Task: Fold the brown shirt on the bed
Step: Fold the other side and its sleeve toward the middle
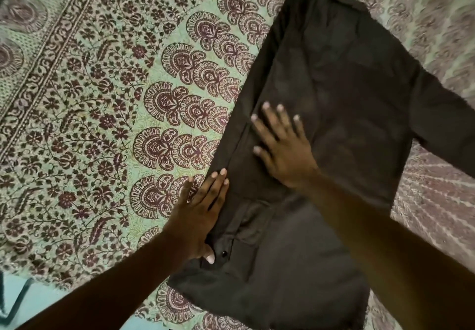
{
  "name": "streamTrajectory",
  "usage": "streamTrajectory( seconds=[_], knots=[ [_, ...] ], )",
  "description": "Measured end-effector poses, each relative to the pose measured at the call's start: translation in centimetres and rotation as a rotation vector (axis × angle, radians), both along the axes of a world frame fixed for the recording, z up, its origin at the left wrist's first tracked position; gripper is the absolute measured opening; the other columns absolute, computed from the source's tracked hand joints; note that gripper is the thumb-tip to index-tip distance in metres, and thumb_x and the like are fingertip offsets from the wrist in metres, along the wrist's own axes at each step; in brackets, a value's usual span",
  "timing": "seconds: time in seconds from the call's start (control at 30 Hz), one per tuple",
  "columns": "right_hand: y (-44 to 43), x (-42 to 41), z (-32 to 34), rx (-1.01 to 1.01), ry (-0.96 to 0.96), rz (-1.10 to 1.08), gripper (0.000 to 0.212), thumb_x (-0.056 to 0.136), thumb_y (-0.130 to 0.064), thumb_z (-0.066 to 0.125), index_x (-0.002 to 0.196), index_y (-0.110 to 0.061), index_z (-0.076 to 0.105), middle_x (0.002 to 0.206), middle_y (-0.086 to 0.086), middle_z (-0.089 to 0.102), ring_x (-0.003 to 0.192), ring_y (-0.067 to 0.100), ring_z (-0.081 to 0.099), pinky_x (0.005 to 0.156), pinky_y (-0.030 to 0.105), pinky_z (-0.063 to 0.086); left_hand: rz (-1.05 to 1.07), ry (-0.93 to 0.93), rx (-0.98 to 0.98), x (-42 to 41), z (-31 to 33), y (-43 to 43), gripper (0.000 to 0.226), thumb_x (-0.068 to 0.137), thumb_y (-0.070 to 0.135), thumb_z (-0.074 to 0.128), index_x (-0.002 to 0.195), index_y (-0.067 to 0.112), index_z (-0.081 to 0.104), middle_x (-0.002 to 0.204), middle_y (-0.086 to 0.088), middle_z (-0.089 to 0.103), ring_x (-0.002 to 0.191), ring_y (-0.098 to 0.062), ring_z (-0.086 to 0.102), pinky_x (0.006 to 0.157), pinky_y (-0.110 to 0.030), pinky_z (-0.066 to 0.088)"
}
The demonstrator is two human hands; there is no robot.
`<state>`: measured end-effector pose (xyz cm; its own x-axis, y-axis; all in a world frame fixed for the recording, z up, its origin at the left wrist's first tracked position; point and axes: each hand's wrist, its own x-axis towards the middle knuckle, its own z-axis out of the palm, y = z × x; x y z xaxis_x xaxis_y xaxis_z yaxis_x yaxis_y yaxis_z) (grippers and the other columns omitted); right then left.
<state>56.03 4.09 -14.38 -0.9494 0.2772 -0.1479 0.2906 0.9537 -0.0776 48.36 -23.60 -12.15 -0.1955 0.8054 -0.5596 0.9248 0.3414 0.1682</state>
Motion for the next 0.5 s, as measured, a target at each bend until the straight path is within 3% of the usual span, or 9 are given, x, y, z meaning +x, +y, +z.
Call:
streamTrajectory(
  seconds=[0.07, 0.23, 0.37, 0.43, 0.5],
  knots=[
    [-0.7, 1.6, -0.7, 0.000, -0.033, 0.151, 0.067, 0.105, -0.064, 0.028, 0.165, -0.040, 0.013, 0.176, -0.001, 0.004, 0.162, 0.024, 0.006, 0.126, 0.056, 0.018, -0.009, 0.008, 0.020, -0.1, -0.2, 0.0, 0.175, 0.048, 0.082, 0.082, 0.156, 0.008, -0.033, 0.164, -0.011, -0.042, 0.157, -0.030, -0.028, 0.127, -0.064, 0.002],
    [5.7, -0.5, -1.1, -0.044, -0.042, -0.246, 0.071, 0.098, -0.079, 0.027, 0.162, -0.054, 0.006, 0.176, -0.010, -0.002, 0.162, 0.022, 0.003, 0.125, 0.063, 0.012, -0.029, -0.012, 0.033, -0.3, -0.6, -0.4, 0.173, 0.048, 0.083, 0.081, 0.157, 0.009, -0.031, 0.165, -0.011, -0.041, 0.157, -0.031, -0.028, 0.126, -0.062, -0.004],
    [7.9, -2.7, 0.2, -0.063, -0.105, -0.270, 0.078, 0.096, -0.081, 0.020, 0.164, -0.047, 0.002, 0.176, -0.001, -0.006, 0.162, 0.030, -0.004, 0.126, 0.064, 0.006, -0.020, -0.022, 0.022, -0.4, 0.6, 0.0, 0.165, 0.051, 0.089, 0.073, 0.163, 0.007, -0.017, 0.169, -0.010, -0.033, 0.159, -0.030, -0.025, 0.126, -0.063, -0.003],
    [7.3, -2.8, 1.0, -0.028, -0.051, -0.204, 0.078, 0.099, -0.075, 0.020, 0.166, -0.037, 0.006, 0.176, 0.003, -0.003, 0.162, 0.029, -0.002, 0.128, 0.061, 0.007, 0.071, -0.034, 0.076, 0.1, 1.6, 0.8, 0.144, 0.064, 0.093, 0.057, 0.166, 0.006, 0.002, 0.175, -0.009, -0.017, 0.161, -0.027, -0.018, 0.128, -0.061, 0.002],
    [6.6, -2.5, 1.3, -0.022, 0.004, -0.121, 0.074, 0.104, -0.066, 0.024, 0.167, -0.030, 0.010, 0.176, 0.004, -0.001, 0.162, 0.028, 0.000, 0.128, 0.058, 0.010, 0.170, 0.007, 0.219, 0.3, 2.3, 2.4, 0.113, 0.080, 0.084, 0.048, 0.161, 0.008, 0.033, 0.175, -0.010, 0.012, 0.163, -0.027, 0.004, 0.127, -0.057, 0.015]
  ],
)
